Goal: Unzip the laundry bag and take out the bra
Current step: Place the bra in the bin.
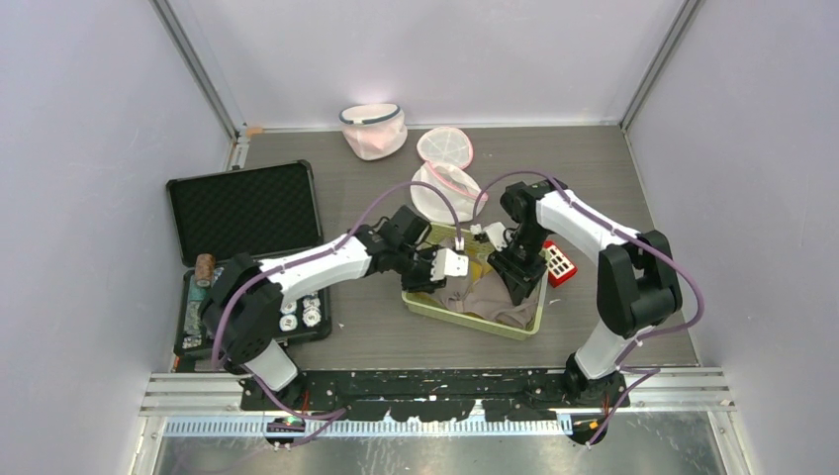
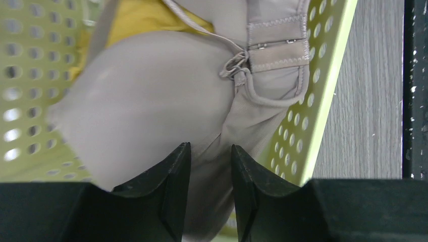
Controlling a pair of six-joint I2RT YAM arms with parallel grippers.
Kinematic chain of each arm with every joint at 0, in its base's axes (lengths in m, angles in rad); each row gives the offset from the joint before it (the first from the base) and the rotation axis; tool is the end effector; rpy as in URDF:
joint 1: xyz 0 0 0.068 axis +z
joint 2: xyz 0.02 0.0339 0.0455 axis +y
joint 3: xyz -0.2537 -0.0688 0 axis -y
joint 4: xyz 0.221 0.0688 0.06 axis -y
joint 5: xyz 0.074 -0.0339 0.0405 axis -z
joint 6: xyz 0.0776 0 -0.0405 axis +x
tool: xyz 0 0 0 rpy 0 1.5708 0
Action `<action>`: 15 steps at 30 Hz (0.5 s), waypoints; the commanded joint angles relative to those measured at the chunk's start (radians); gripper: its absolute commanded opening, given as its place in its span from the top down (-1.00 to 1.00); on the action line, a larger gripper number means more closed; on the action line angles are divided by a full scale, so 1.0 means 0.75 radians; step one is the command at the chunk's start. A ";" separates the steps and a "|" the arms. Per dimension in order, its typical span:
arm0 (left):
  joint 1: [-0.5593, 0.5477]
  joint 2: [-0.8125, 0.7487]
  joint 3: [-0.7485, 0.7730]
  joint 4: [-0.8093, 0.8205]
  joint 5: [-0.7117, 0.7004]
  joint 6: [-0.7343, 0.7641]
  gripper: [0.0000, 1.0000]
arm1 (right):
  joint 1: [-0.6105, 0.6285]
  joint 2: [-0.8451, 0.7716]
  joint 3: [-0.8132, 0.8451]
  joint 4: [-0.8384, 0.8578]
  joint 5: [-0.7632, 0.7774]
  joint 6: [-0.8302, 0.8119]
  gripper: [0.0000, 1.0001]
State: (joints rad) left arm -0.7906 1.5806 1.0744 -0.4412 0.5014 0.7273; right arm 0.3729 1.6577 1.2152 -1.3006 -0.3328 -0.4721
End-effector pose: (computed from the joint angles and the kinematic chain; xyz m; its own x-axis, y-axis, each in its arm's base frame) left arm 0.2041 -0.2592 0.1972 0.1190 0.7086 -0.6955 0.9927 -0.0719 0.0966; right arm 0.2163 0.1118 0.1807 -0.6843 -0.7292 0.0063 -0.6774 0.6389 0.3646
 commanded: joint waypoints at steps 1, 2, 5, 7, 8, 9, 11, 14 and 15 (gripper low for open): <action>-0.042 0.061 -0.015 0.029 -0.084 -0.013 0.29 | -0.001 0.052 -0.008 0.097 0.135 0.025 0.11; -0.052 0.068 -0.015 0.018 -0.081 -0.037 0.30 | -0.005 0.061 -0.013 0.106 0.157 0.025 0.11; -0.108 0.070 -0.024 -0.041 -0.094 -0.044 0.34 | -0.025 0.074 -0.031 0.128 0.231 0.011 0.10; -0.143 0.047 -0.036 -0.066 -0.093 -0.053 0.35 | -0.038 0.070 -0.043 0.132 0.263 -0.006 0.07; -0.157 0.032 -0.039 -0.078 -0.089 -0.061 0.35 | -0.039 0.066 -0.049 0.132 0.277 -0.018 0.06; -0.170 0.018 -0.039 -0.088 -0.083 -0.075 0.35 | -0.040 0.056 -0.056 0.132 0.287 -0.027 0.04; -0.192 -0.008 -0.026 -0.124 -0.057 -0.120 0.34 | -0.040 0.030 -0.066 0.152 0.312 -0.045 0.00; -0.232 -0.042 -0.006 -0.155 -0.037 -0.234 0.32 | -0.039 0.010 -0.063 0.200 0.368 -0.072 -0.04; -0.243 -0.056 -0.007 -0.146 -0.037 -0.282 0.28 | -0.040 0.011 -0.051 0.198 0.364 -0.080 -0.05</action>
State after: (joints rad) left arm -0.9432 1.6070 1.0542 -0.5133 0.4400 0.6350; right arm 0.3466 1.7145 1.1667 -1.1896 -0.1268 -0.4927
